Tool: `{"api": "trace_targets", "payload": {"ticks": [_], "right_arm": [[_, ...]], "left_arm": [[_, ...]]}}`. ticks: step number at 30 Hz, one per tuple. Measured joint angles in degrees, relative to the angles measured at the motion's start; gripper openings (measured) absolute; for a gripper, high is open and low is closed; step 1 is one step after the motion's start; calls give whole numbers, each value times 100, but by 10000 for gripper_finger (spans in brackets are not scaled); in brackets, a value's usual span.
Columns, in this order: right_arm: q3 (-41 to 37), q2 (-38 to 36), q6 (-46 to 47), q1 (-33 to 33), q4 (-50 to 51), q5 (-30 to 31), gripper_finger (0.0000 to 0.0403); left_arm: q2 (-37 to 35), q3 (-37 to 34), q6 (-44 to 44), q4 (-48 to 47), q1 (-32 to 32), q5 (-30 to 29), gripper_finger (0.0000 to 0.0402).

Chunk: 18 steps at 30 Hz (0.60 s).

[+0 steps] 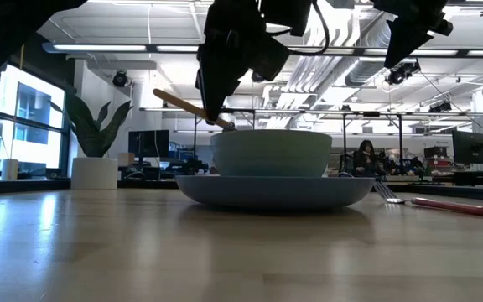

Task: Set table place
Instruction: Put the yellow spoon into the green bowl

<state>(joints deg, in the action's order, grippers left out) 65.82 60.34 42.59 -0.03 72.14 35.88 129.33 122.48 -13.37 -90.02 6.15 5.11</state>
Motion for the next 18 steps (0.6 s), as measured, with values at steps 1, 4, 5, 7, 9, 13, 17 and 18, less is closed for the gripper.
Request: {"api": "trace_targets", "payload": {"ticks": [1,4,5,7,9,13,17,18], "right_arm": [[0,0,0,2,0,0,0],[0,0,-2,2,0,0,0],[0,1,-2,2,0,-1,0],[0,0,-10,2,1,0,0],[0,1,-12,1,2,0,0],[0,0,-15,2,2,27,0],[0,0,-15,2,4,68,0],[0,0,-15,2,4,72,0]], "left_arm": [[11,-1,9,2,2,-4,30],[17,-1,34,0,29,0,30],[17,0,52,0,40,2,30],[17,1,51,0,70,0,30],[17,2,50,0,106,26,30],[17,2,77,0,111,41,30],[17,1,129,0,107,46,30],[17,2,148,0,107,46,30]]}}
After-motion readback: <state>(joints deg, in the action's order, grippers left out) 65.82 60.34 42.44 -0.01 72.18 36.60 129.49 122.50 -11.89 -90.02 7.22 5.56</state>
